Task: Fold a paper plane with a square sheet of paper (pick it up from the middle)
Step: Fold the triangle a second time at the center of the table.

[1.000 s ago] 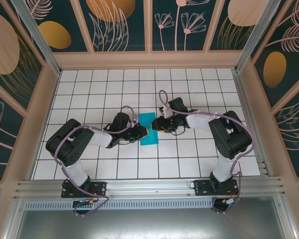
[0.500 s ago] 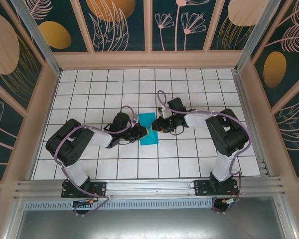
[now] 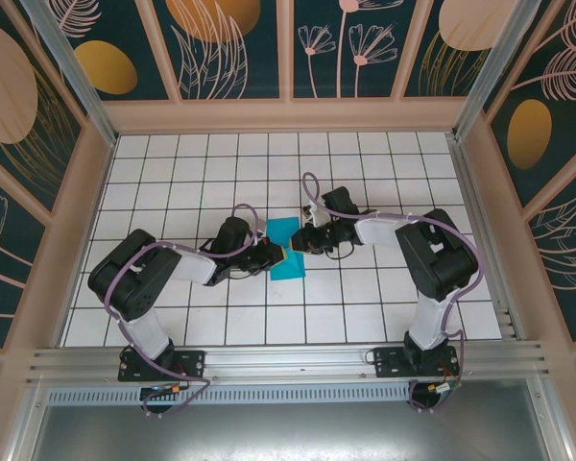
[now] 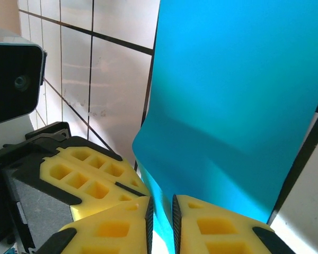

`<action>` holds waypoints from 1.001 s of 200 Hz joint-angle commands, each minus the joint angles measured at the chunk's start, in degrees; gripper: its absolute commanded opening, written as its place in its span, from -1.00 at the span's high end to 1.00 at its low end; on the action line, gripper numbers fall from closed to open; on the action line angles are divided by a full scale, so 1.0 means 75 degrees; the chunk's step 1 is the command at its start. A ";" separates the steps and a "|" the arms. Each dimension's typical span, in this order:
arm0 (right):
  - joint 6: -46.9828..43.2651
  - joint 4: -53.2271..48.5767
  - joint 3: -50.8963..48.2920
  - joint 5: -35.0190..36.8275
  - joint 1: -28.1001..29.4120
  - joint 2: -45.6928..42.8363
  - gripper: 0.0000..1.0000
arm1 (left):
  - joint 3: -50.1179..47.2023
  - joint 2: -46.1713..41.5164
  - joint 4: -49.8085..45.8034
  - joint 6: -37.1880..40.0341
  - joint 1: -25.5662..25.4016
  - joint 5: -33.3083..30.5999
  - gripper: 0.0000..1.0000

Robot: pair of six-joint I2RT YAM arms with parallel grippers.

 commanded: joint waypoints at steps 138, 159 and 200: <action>-0.0433 0.0029 -0.0025 0.0535 0.0000 0.0162 0.78 | 0.0023 -0.0406 0.0732 -0.0216 -0.0008 0.0283 0.62; -0.0421 0.0033 -0.0084 0.0705 -0.0046 0.0097 0.78 | 0.0056 -0.0327 0.0934 -0.0327 -0.0008 0.0322 0.59; -0.0485 -0.0035 -0.0093 0.0891 -0.0094 0.0112 0.78 | 0.0208 -0.0051 0.0747 -0.0254 -0.0008 0.0219 0.61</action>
